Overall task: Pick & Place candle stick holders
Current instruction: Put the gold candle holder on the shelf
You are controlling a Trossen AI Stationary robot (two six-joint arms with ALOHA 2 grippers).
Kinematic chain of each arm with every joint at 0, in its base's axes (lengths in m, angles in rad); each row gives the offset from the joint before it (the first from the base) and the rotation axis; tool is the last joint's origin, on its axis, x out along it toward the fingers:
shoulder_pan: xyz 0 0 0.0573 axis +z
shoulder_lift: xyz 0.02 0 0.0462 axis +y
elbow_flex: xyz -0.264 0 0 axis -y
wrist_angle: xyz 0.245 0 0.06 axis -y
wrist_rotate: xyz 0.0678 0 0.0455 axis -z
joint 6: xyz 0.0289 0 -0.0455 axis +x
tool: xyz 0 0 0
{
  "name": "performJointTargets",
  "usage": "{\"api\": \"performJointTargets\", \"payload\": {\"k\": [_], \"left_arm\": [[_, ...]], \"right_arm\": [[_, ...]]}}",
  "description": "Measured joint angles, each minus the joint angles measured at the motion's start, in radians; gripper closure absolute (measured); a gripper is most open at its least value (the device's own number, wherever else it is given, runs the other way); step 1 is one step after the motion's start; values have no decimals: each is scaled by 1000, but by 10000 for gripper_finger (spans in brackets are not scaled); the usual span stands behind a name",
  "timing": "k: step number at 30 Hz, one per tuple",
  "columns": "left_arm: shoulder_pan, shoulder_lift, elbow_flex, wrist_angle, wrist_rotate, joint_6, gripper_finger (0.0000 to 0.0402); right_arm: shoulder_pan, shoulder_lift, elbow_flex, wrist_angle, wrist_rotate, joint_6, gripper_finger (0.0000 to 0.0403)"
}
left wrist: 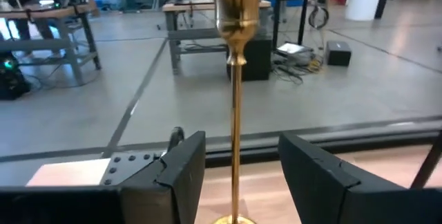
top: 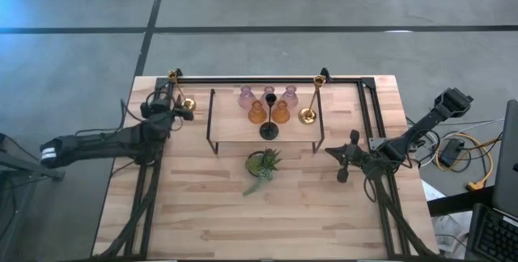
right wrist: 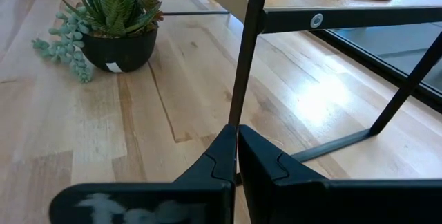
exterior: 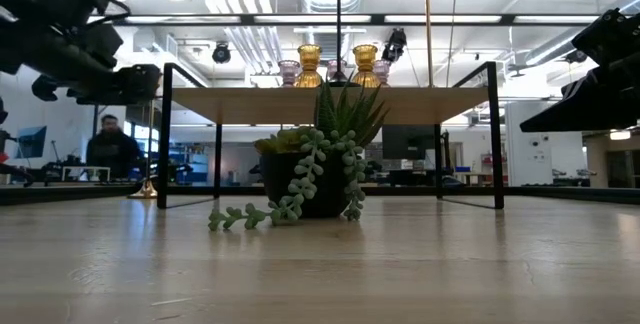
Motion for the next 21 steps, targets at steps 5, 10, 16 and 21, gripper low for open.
{"api": "performJointTargets", "payload": {"k": [5,10,16,21], "left_arm": [[97,8,-18,133,133,89,197],[183,28,-25,231,215,191,168],[268,67,-25,330,297,234,143],[351,130,-25,399,409,257,140]], "right_arm": [[0,0,0,0,0,0,394],[0,0,0,0,0,0,394],[0,0,0,0,0,0,394],[0,0,0,0,0,0,394]]}}
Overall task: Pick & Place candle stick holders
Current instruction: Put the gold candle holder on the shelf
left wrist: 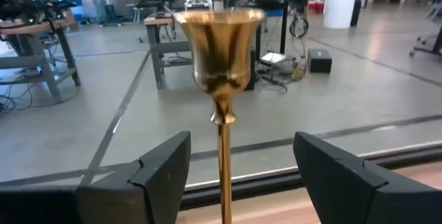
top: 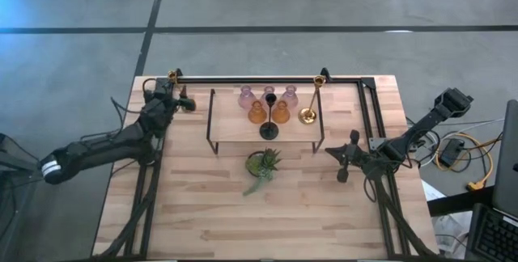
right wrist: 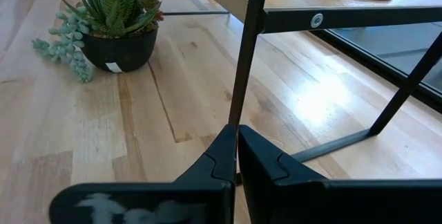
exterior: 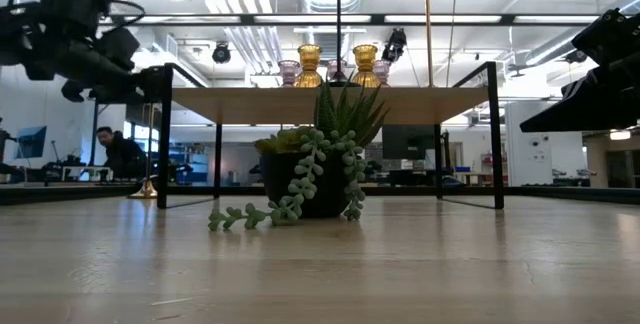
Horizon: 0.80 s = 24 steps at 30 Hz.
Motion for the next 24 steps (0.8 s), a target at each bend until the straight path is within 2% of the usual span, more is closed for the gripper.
{"api": "performJointTargets", "payload": {"k": [4,8,11,15,21,24], "left_arm": [[61,65,0,39,64,-1,144],[102,134,0,102,69,6,151],[126,179,3,141,66,7,173],[144,215,15,198,66,28,235],[147,237,35,203,71,70,376],[147,227,49,189,83,114,390]], "right_arm": [[0,0,0,0,0,0,394],[0,0,0,0,0,0,394],[0,0,0,0,0,0,394],[0,0,0,0,0,0,394],[0,0,0,0,0,0,394],[0,0,0,0,0,0,394]]}}
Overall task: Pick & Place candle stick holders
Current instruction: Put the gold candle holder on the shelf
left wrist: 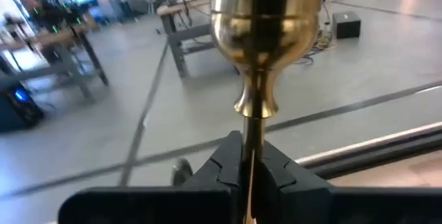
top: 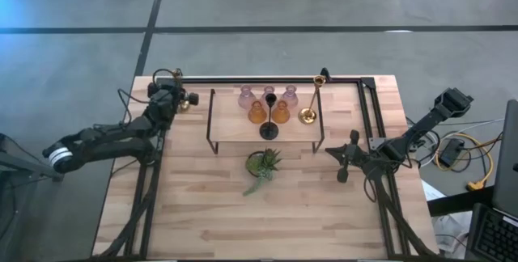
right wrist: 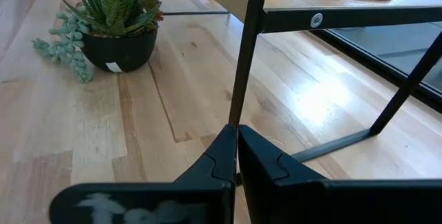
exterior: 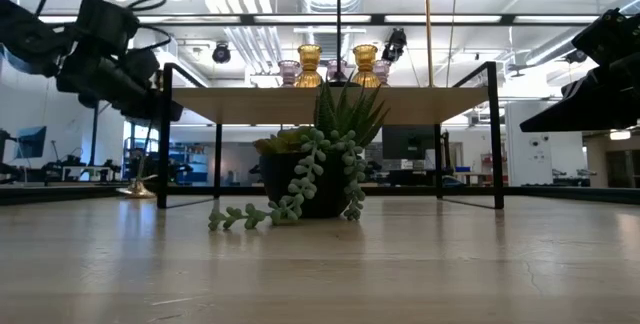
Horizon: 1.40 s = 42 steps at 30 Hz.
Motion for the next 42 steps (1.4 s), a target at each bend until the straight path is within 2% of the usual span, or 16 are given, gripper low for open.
{"api": "performJointTargets", "payload": {"k": [4,8,14,18,22,26,31,34,42], "left_arm": [[-2,-50,82,-52,27,70,391],[-1,-106,234,-271,85,116,391],[-11,-147,556,-619,160,183,391],[-14,-151,720,-730,405,182,391],[-14,-144,818,-776,622,167,391],[-14,-134,868,-805,746,148,391],[-16,-113,884,-810,985,76,391],[-23,-96,884,-811,1063,43,391],[-68,-30,884,-790,1193,-5,391]], "right_arm": [[0,0,0,0,0,0,394],[0,0,0,0,0,0,394],[0,0,0,0,0,0,394],[0,0,0,0,0,0,394],[0,0,0,0,0,0,394],[0,0,0,0,0,0,394],[0,0,0,0,0,0,394],[0,0,0,0,0,0,394],[0,0,0,0,0,0,394]]}}
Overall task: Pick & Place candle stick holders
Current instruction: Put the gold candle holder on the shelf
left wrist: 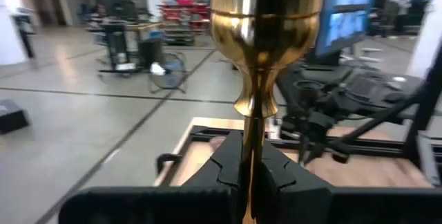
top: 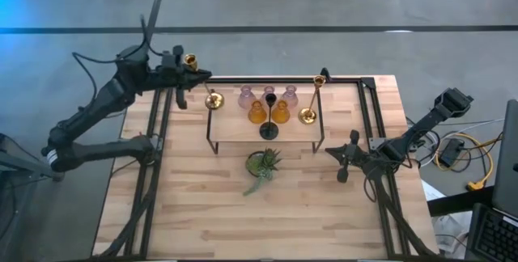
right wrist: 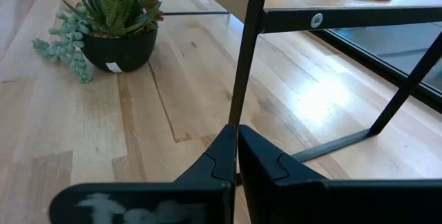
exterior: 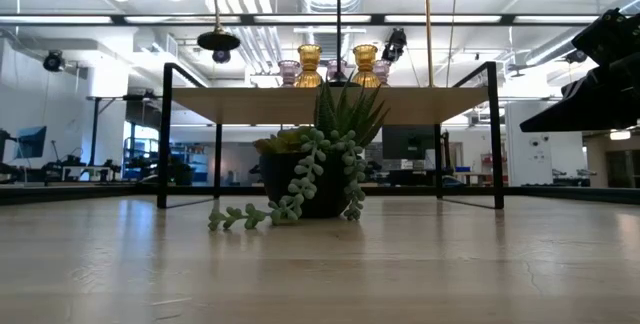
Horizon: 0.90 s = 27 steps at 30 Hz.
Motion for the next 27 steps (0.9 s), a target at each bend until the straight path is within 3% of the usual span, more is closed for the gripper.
{"api": "performJointTargets", "payload": {"k": [12,27], "left_arm": [[-59,72,-13,24,39,18,391],[-78,74,-197,197,40,58,391]], "right_arm": [[0,0,0,0,0,0,394],[0,0,0,0,0,0,394]]}}
